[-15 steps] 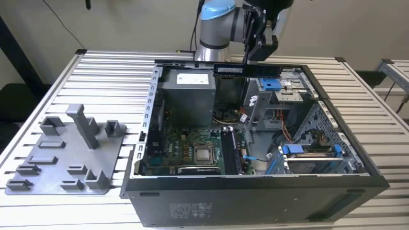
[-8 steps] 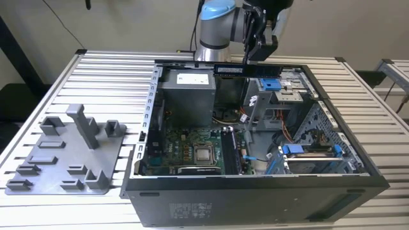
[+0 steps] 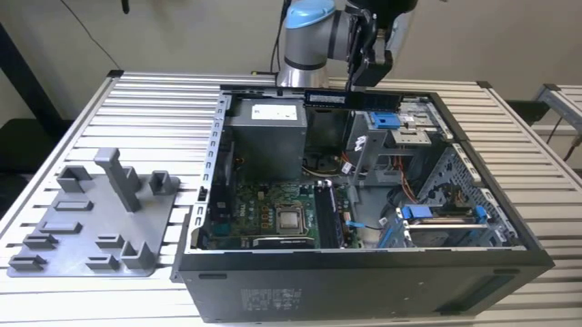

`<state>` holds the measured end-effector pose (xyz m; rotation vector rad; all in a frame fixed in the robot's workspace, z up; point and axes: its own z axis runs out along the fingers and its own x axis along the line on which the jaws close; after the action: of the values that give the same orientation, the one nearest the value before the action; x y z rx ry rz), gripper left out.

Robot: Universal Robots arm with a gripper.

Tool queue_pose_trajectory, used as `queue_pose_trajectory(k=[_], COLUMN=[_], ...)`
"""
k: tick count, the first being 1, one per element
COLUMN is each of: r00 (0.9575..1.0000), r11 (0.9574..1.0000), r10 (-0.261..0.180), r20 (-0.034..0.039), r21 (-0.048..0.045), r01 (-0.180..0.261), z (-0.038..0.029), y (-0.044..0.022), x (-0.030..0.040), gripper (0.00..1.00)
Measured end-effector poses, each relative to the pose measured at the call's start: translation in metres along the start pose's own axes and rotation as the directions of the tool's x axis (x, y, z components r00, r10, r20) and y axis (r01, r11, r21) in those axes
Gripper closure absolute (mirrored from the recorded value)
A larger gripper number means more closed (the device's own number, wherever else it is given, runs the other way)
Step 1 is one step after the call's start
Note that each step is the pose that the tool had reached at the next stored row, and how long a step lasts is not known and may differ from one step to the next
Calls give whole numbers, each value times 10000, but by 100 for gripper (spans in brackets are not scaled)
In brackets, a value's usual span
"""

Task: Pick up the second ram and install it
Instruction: 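Insert the second ram into the second slot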

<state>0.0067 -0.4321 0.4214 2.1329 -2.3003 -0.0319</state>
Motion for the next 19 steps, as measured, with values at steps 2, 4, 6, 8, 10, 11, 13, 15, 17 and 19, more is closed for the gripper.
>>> queue_pose_trajectory(k=[2,4,6,8,10,11,13,15,17,19], r00=[9998,9994,9985,9974,9960,9952,9934,9915,9893,9871], r11=[9998,9994,9985,9974,9960,9952,9934,9915,9893,9871], r10=[180,358,539,716,890,982,1144,1302,1459,1599], r20=[3,6,10,13,17,19,21,24,28,30], r21=[2,3,5,7,9,9,11,12,13,14], r01=[-180,-358,-539,-716,-890,-982,-1144,-1302,-1459,-1599], z=[0,0,1,1,1,1,1,1,2,2], y=[0,0,0,0,0,0,0,0,0,0], x=[0,0,0,0,0,0,0,0,0,0], gripper=[86,86,86,86,86,86,86,86,86,86])
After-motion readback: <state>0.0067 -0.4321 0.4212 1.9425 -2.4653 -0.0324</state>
